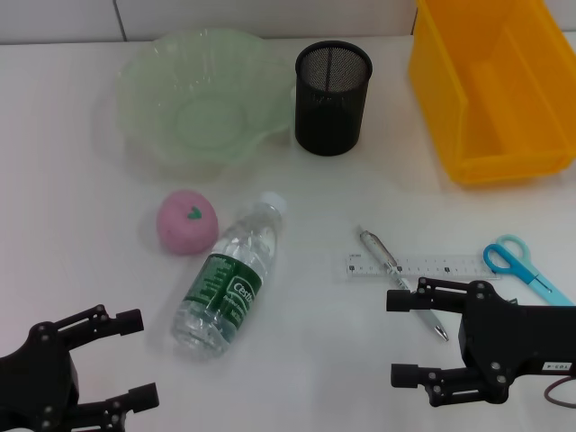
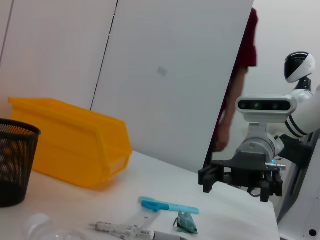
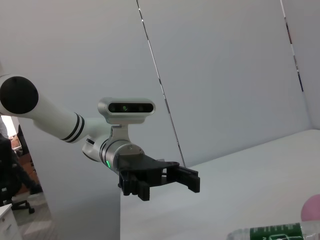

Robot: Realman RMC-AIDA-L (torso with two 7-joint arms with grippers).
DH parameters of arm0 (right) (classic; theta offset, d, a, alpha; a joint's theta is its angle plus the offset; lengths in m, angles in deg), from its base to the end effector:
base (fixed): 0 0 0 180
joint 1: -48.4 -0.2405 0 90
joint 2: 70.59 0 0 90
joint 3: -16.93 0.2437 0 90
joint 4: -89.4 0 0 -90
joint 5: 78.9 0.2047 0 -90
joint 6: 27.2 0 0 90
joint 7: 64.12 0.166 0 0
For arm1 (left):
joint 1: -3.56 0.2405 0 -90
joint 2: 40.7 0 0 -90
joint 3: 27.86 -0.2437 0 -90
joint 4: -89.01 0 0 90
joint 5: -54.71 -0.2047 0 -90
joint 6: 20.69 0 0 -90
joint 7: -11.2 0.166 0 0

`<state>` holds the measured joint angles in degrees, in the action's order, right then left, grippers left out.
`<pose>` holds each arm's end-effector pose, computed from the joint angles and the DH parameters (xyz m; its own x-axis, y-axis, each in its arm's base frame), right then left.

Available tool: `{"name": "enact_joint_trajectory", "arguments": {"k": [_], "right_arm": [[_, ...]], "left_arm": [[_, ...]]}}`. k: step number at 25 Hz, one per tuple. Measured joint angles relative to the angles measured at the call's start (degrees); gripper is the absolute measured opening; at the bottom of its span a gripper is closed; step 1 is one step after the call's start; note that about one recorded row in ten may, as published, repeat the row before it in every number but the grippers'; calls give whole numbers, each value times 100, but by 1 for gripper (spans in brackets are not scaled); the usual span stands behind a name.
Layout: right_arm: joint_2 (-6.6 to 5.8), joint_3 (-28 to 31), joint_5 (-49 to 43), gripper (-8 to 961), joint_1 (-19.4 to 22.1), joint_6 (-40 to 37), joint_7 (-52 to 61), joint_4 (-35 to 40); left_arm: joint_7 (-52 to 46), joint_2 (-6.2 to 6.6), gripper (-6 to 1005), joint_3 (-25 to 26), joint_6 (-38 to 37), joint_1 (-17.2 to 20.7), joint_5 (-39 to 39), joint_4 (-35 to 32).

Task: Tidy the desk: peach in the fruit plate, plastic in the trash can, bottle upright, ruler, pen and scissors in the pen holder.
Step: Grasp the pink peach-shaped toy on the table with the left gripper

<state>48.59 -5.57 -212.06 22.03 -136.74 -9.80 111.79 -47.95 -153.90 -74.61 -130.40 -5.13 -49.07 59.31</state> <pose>0.2547 0.2259 -0.0375 0.7447 -0.2543 -0.6171 -0.2573 -0.9625 0.0862 -0.3033 0.1820 0.0108 0.7074 0.3010 0.6396 0.4098 -0.9119 -0.0241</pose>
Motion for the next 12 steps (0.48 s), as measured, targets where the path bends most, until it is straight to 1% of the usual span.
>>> {"name": "enact_joint_trajectory", "arguments": {"k": [12], "right_arm": [[-1, 0, 9, 810, -19, -3, 21, 2]], "left_arm": [[0, 7, 834, 34, -73, -10, -2, 15]]}}
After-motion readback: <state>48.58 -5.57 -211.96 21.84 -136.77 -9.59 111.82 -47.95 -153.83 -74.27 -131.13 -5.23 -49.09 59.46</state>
